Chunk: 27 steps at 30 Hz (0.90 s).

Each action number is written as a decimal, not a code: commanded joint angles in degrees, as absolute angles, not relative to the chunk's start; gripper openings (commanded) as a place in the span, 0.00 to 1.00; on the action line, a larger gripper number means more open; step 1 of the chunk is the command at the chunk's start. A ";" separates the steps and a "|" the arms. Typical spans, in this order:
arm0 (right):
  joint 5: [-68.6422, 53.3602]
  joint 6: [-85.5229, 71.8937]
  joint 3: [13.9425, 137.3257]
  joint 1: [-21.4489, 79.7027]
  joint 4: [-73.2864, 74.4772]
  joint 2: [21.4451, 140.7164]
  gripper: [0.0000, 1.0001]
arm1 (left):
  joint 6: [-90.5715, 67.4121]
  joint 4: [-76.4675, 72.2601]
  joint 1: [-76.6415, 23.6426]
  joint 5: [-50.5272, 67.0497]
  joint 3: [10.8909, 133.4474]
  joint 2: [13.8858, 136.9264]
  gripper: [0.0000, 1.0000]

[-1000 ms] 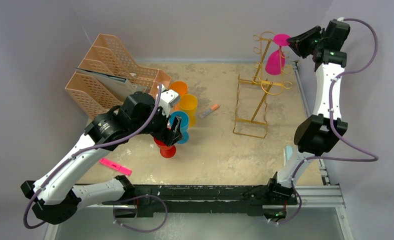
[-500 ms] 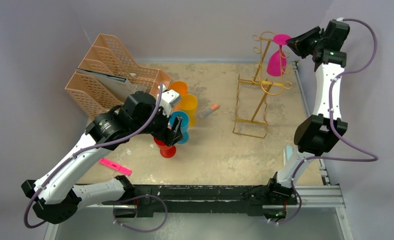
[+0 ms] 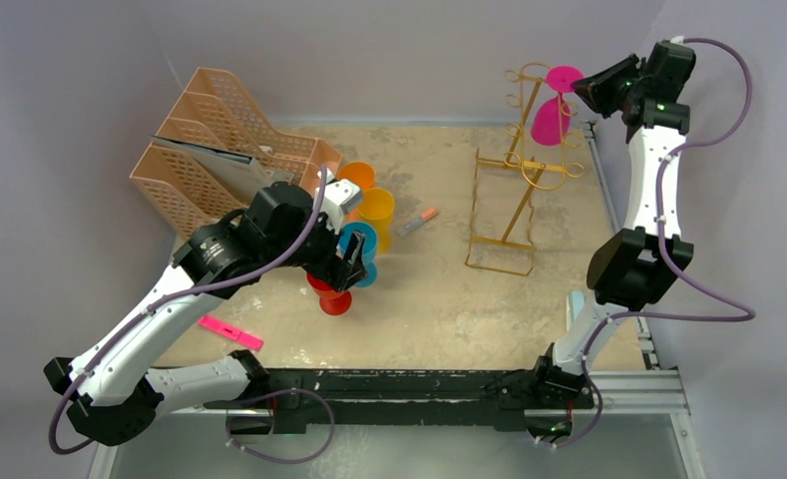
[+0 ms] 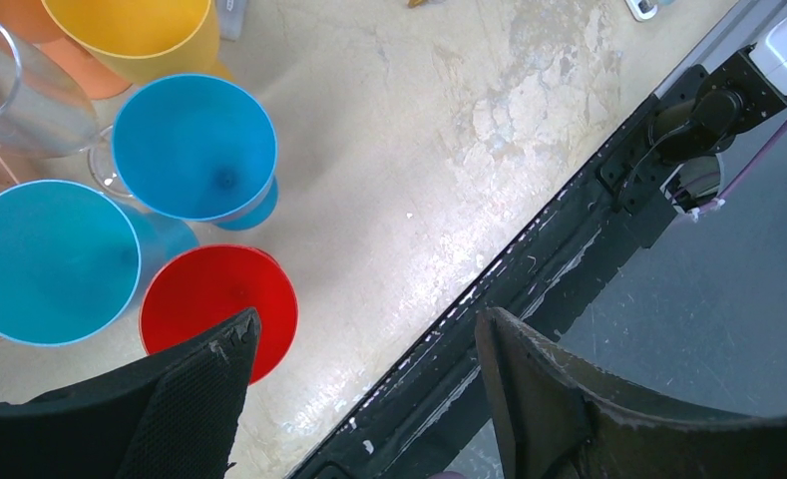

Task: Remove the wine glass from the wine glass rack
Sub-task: Pick up the wine glass from the wine rack.

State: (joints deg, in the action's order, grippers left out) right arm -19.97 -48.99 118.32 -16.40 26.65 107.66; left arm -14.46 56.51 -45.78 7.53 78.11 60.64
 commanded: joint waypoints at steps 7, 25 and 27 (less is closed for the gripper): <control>-18.26 -46.49 120.06 -15.92 27.09 106.67 0.24 | -15.87 53.88 -45.80 9.61 79.18 60.80 0.78; -14.55 -41.03 125.15 -14.78 31.89 108.19 0.01 | -16.85 53.77 -45.88 8.53 79.29 61.02 0.78; -15.52 -42.82 124.06 -14.85 30.69 108.21 0.01 | -17.08 54.02 -45.87 8.24 79.30 60.77 0.78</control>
